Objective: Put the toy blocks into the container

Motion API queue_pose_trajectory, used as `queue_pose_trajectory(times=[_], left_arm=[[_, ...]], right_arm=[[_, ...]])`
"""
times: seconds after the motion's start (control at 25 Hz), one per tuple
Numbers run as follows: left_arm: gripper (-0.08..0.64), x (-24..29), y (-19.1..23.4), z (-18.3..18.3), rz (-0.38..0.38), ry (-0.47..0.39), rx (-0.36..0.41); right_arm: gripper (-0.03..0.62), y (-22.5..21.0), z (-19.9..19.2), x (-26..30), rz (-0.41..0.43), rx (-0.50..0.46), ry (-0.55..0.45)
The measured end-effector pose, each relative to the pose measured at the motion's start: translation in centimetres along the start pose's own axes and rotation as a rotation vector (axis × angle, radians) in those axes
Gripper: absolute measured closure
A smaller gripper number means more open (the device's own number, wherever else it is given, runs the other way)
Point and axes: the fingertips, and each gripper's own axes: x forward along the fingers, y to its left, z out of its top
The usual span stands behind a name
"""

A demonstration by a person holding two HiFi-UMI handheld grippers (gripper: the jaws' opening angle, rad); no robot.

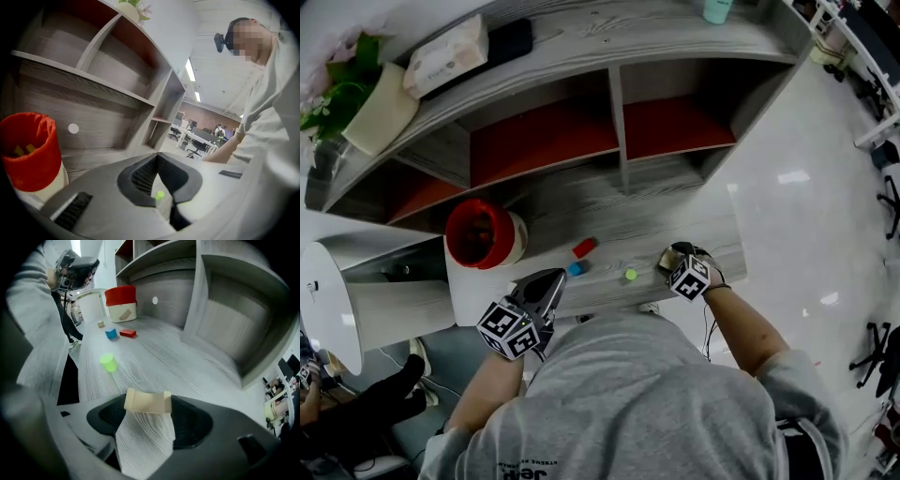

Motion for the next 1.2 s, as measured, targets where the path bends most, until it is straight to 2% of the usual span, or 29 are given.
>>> queue_pose_trajectory(times=[0.24, 0.44, 0.68, 0.84, 0.96, 1.08, 1.2], left_arm=[[0.551, -1.1, 0.3, -0.3, 0.023, -0.026, -0.027], [0.551, -2.0, 1.4, 0.7, 0.045, -0.086, -0.037], [0.551, -6.2, 5.0, 2.9, 0.100, -0.168, -0.030], [0.551, -11.4, 8.8, 3.9, 0.162, -0.212, -0.012], [0.551, -15.7, 12.0, 4.2, 0.219, -0.252, -0.027], [0.551, -20.2, 14.8, 3.9, 0.253, -0.263, -0.036], [0.551, -24.3, 17.3, 3.3, 0.279, -0.259, -0.027]], right_arm=[[0.275, -0.8, 1.1, -1.7, -0.008, 0.016, -0.042], [0.275, -1.6, 7.3, -6.0, -0.012, 0.012, -0.161], [0.275, 0.4, 20.3, -9.1, 0.020, -0.095, -0.282], [0.275, 4.4, 30.5, -9.3, 0.075, -0.187, -0.345], [0.275, 7.8, 37.9, -8.4, 0.123, -0.262, -0.378], [0.275, 11.6, 43.8, -6.7, 0.149, -0.319, -0.383], [0.275, 14.8, 47.9, -4.4, 0.163, -0.353, -0.348]])
